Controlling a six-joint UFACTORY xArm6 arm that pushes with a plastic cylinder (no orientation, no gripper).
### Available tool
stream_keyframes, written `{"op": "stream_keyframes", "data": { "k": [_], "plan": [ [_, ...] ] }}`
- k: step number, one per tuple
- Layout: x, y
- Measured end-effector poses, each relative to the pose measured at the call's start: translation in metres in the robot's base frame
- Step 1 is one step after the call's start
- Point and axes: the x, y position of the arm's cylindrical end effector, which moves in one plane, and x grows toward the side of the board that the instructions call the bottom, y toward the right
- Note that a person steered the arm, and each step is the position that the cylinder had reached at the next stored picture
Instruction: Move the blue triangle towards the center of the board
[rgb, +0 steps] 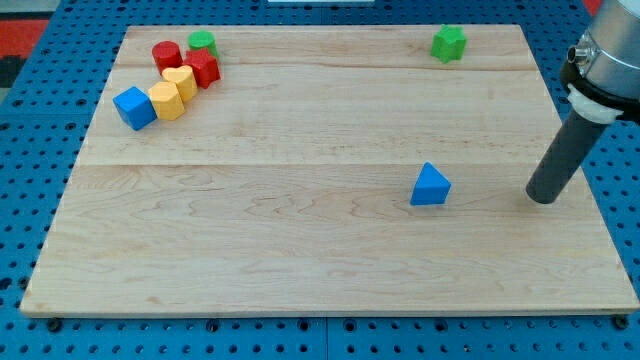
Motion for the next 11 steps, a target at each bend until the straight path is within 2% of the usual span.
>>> {"op": "stream_keyframes", "data": {
  "k": [3, 4, 5, 7, 11],
  "plan": [
    [0.011, -0.002],
    [0.028, -0.043],
    [0.015, -0.113],
    [-0.030, -0.119],
    [-0.032, -0.119]
  ]
}}
